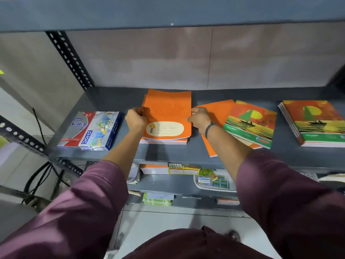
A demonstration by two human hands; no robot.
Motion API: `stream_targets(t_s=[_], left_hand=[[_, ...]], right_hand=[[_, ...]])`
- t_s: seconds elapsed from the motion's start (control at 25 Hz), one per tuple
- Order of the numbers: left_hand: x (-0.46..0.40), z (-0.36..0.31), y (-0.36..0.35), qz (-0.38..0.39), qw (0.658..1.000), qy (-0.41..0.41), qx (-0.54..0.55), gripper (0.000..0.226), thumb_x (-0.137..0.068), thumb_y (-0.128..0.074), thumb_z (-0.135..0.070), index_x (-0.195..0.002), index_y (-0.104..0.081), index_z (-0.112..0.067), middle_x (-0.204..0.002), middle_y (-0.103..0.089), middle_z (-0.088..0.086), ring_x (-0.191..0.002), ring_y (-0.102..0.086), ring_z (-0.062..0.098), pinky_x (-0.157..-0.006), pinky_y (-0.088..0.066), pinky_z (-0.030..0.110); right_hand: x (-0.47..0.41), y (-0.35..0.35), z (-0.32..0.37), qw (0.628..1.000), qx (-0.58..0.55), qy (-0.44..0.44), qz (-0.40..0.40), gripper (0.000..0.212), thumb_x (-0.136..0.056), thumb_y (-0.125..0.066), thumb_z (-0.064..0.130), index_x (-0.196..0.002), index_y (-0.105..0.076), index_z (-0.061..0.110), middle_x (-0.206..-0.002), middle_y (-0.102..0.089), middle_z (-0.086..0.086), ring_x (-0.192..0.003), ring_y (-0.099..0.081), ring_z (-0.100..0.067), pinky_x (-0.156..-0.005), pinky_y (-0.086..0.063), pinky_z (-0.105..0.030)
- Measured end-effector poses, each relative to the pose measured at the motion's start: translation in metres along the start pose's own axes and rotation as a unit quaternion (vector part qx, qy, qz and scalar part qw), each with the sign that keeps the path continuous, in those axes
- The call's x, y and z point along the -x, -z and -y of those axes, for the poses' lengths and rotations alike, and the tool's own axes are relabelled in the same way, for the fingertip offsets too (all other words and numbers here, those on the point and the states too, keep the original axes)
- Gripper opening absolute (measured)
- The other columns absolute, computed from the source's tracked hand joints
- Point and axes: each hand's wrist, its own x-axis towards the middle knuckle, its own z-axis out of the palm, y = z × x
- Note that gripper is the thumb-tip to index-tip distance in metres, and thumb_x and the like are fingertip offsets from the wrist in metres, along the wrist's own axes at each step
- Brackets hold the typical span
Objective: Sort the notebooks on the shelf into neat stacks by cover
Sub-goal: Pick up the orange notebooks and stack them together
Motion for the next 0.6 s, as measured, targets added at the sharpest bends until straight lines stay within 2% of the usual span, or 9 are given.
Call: stream_targets(t_s=[0.04,0.12,0.24,0.36,0.48,0.6], left_hand=[[0.0,0.005,0.0,-0.001,1.0,-0.012,-0.023,0.024,-0.082,-0.056,-0.003,-0.102,-0.071,-0.004,-0.11,-0.07,0.02,-0.105,-0.064,0.031,-0.095,-0.05,0.038],[-0.001,0.01,0.001,0.007,0.997,-0.037,-0.072,0.027,-0.085,-0.053,-0.002,-0.106,-0.069,-0.006,-0.114,-0.069,0.018,-0.108,-0.062,0.029,-0.093,-0.047,0.032],[-0.002,0.012,0.002,0.009,0.991,-0.051,-0.121,0.032,-0.087,-0.047,0.0,-0.112,-0.066,-0.005,-0.117,-0.066,0.021,-0.113,-0.059,0.033,-0.097,-0.046,0.035],[0.006,0.009,-0.001,-0.037,0.981,-0.08,-0.175,0.032,-0.088,-0.044,-0.001,-0.113,-0.064,-0.005,-0.117,-0.064,0.024,-0.118,-0.05,0.036,-0.099,-0.043,0.04],[0.029,-0.007,-0.025,-0.039,0.969,-0.187,-0.156,0.039,-0.084,-0.041,0.006,-0.115,-0.063,-0.006,-0.116,-0.065,0.02,-0.12,-0.047,0.033,-0.098,-0.039,0.035],[0.065,-0.025,-0.075,0.061,0.953,-0.271,-0.12,0.038,-0.082,-0.043,0.005,-0.113,-0.064,-0.004,-0.113,-0.069,0.018,-0.113,-0.054,0.034,-0.096,-0.041,0.035]], right_hand=[[-0.002,-0.002,-0.004,1.0,0.022,0.0,-0.008,0.039,-0.081,-0.055,-0.019,-0.12,-0.05,-0.017,-0.127,-0.057,-0.03,-0.118,-0.056,-0.04,-0.099,-0.047,-0.048],[-0.004,-0.004,-0.011,0.998,0.064,0.004,-0.021,0.038,-0.08,-0.057,-0.017,-0.118,-0.054,-0.015,-0.125,-0.059,-0.028,-0.117,-0.056,-0.04,-0.101,-0.046,-0.05],[-0.003,-0.007,-0.016,0.994,0.104,0.013,-0.003,0.045,-0.081,-0.06,-0.012,-0.125,-0.051,-0.009,-0.132,-0.056,-0.022,-0.124,-0.053,-0.036,-0.104,-0.045,-0.046],[0.001,0.001,-0.013,0.99,0.131,0.049,-0.001,0.052,-0.084,-0.061,-0.006,-0.133,-0.045,-0.006,-0.141,-0.049,-0.021,-0.13,-0.047,-0.033,-0.109,-0.04,-0.042],[0.007,0.032,-0.01,0.979,0.156,0.087,-0.102,0.043,-0.088,-0.058,0.005,-0.129,-0.051,-0.002,-0.135,-0.055,-0.021,-0.124,-0.054,-0.033,-0.106,-0.042,-0.04],[0.022,0.084,-0.02,0.945,0.168,0.068,-0.273,0.038,-0.089,-0.052,0.012,-0.127,-0.056,0.009,-0.128,-0.062,-0.017,-0.119,-0.056,-0.035,-0.097,-0.047,-0.041]])
